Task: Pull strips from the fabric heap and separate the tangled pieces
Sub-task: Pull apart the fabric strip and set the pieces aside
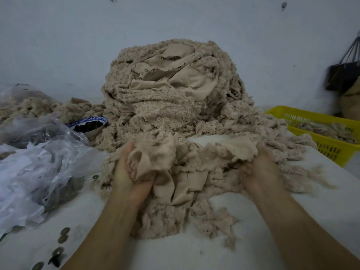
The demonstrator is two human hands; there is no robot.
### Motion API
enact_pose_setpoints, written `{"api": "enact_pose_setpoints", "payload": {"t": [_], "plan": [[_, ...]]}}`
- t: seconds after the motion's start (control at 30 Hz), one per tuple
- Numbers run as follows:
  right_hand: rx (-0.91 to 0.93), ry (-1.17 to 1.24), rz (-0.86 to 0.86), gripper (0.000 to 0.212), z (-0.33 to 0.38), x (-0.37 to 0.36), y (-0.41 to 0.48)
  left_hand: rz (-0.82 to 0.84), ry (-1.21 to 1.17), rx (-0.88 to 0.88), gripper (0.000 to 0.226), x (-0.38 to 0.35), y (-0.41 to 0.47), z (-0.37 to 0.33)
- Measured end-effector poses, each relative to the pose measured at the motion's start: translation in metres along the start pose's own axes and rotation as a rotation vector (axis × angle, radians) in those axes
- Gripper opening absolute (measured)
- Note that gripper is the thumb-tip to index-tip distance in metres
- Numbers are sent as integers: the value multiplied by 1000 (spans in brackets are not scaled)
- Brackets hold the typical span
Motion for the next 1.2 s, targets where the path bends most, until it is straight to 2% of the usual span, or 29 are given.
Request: {"api": "enact_pose_setpoints", "payload": {"t": [0.07, 0.17, 0.23, 0.33, 0.4, 0.43, 0.47, 0.57, 0.63, 0.7, 0.77, 0.83, 0.9, 0.97, 1.03, 1.13, 1.2], "plan": [[30, -85, 121, 14, -13, -22, -14, -60, 231, -46, 36, 7, 5, 13], [9, -234, 293, 19, -33, -51, -30, -117, 884, -257, 22, 12, 9, 24], [-29, -185, 298, 26, -28, -43, -23, -17, 1300, -474, 12, 2, 4, 16], [-58, -78, 340, 31, -20, -34, -19, 153, 1566, -720, 33, -16, -11, 19], [-56, -96, 428, 35, -22, -42, -26, 280, 1577, -870, 38, -34, -25, 28], [-41, -148, 482, 35, -23, -47, -31, 344, 1537, -864, 40, -40, -31, 33], [-9, -224, 538, 33, -23, -51, -35, 384, 1500, -794, 42, -44, -33, 38], [117, -490, 627, 33, -24, -59, -51, 422, 1359, -424, 50, -36, -30, 52], [185, -598, 562, 40, -24, -58, -51, 430, 1328, -345, 33, -28, -25, 55], [237, -628, 451, 40, -18, -54, -47, 405, 1474, -429, 25, -24, -20, 49], [277, -644, 318, 43, -12, -47, -43, 421, 1620, -506, 33, -23, -20, 47], [303, -647, 253, 41, -11, -46, -41, 427, 1638, -554, 38, -26, -21, 47], [296, -621, 216, 40, -9, -46, -39, 367, 1572, -593, 41, -29, -20, 39], [277, -521, 142, 45, -1, -38, -33, 191, 1450, -631, 41, -24, -16, 18], [292, -529, 91, 49, 7, -29, -28, 40, 1306, -615, 43, -15, -12, -1], [327, -689, 98, 44, -1, -30, -29, 42, 1112, -510, 41, -10, -11, 3], [334, -717, 174, 45, -10, -41, -34, 69, 1083, -495, 40, -12, -11, 10]]}}
Point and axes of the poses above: each hand's wrist, its own y-axis towards the middle knuckle, its own x-axis out of the back of the hand, z = x × y, the point moved 6 cm from there along y, towards the middle knuckle, and after that the axes turned 14 degrees about -y, right-handed, at the moved point
